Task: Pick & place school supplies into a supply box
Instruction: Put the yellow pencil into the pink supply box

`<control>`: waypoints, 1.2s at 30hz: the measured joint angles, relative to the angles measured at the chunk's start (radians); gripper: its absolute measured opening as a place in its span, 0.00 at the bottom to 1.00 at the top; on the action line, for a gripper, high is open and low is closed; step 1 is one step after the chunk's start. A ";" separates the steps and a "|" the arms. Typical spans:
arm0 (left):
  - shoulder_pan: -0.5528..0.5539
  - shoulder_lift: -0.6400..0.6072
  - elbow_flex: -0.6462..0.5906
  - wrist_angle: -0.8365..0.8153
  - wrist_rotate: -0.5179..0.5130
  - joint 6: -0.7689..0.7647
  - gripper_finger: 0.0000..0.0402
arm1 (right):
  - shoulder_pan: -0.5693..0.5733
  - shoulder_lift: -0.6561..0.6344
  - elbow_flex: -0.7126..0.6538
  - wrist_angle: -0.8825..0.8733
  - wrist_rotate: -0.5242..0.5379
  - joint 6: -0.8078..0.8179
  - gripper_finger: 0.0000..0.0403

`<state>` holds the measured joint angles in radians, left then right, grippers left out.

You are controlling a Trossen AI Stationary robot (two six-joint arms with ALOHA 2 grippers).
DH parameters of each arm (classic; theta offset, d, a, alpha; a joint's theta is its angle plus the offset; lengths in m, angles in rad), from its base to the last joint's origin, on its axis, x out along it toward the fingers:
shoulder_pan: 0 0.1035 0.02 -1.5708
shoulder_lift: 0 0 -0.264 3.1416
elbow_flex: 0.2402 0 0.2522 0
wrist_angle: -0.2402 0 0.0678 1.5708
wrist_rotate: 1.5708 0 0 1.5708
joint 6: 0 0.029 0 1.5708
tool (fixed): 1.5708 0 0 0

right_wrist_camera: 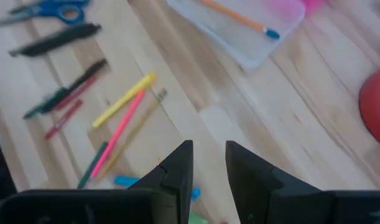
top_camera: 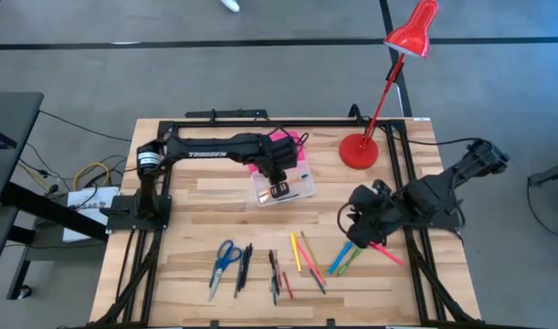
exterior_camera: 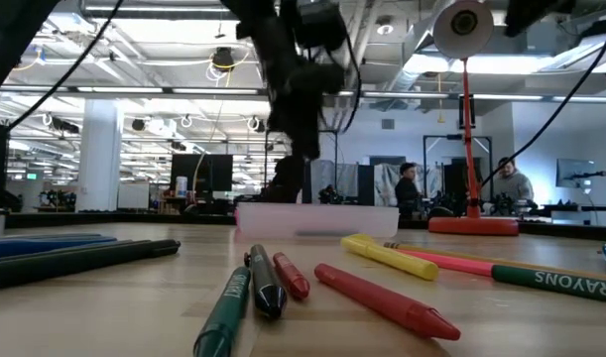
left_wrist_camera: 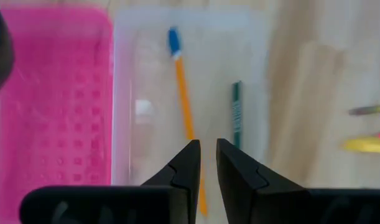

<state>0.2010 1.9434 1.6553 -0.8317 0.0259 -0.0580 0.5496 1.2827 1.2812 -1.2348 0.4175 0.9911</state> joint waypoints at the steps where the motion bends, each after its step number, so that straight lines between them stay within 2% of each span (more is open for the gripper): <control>1: -0.010 -0.020 0.004 -0.005 -0.001 0.004 0.11 | 0.011 0.000 0.000 -0.009 0.000 0.011 0.22; 4: -0.044 -0.081 -0.002 -0.010 -0.028 0.009 0.11 | 0.040 0.002 0.000 0.006 0.001 0.004 0.22; 7: -0.080 -0.142 -0.022 -0.024 -0.059 0.004 0.11 | 0.046 0.027 0.001 0.052 0.001 -0.076 0.22; 11: -0.133 -0.200 -0.040 -0.058 -0.132 -0.029 0.11 | 0.035 0.083 0.000 0.131 -0.030 -0.298 0.22; 14: -0.168 -0.245 -0.082 -0.061 -0.176 -0.075 0.11 | -0.003 0.149 0.000 0.220 -0.106 -0.476 0.22; 20: -0.233 -0.343 -0.216 -0.073 -0.253 -0.214 0.11 | -0.121 0.291 0.000 0.307 -0.265 -0.703 0.22; 25: -0.289 -0.460 -0.359 -0.070 -0.313 -0.353 0.11 | -0.189 0.406 0.000 0.328 -0.302 -0.892 0.22; 31: -0.367 -0.618 -0.508 -0.069 -0.398 -0.552 0.11 | -0.198 0.518 0.000 0.400 -0.392 -1.159 0.22; 36: -0.446 -0.732 -0.593 -0.075 -0.487 -0.705 0.11 | -0.200 0.556 0.000 0.476 -0.398 -1.229 0.22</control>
<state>-0.2452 1.2116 1.0618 -0.9067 -0.4611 -0.7633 0.3497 1.8385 1.2812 -0.7585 0.0197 -0.2382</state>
